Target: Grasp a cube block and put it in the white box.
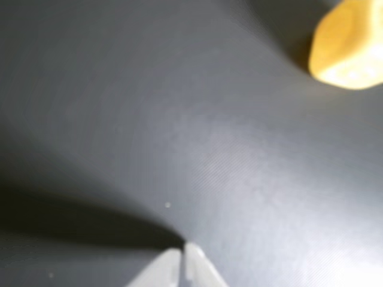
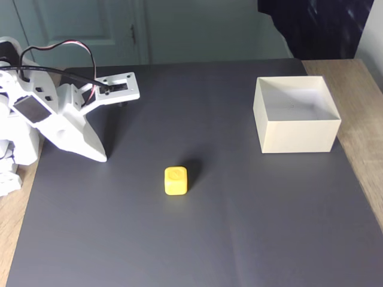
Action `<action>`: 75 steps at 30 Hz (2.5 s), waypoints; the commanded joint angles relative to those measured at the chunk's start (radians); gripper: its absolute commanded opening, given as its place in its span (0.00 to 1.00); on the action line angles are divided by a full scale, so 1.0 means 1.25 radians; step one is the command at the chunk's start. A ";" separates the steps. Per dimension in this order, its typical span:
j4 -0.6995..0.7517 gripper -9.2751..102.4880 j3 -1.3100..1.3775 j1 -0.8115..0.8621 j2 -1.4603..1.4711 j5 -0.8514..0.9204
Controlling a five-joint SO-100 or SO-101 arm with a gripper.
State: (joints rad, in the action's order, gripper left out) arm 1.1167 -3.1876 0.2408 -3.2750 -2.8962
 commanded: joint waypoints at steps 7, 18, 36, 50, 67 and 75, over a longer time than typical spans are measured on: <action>0.005 0.09 0.002 -0.002 -0.005 0.004; 0.005 0.09 0.002 -0.002 -0.005 0.004; 0.005 0.09 0.002 -0.002 -0.005 0.004; 0.005 0.09 0.002 -0.002 -0.005 -0.004; 0.007 0.08 0.002 0.043 -0.005 -0.060; -0.033 0.08 0.005 0.061 -0.005 -0.069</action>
State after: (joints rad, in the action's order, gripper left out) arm 1.0937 -3.1876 0.3068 -3.2750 -2.9851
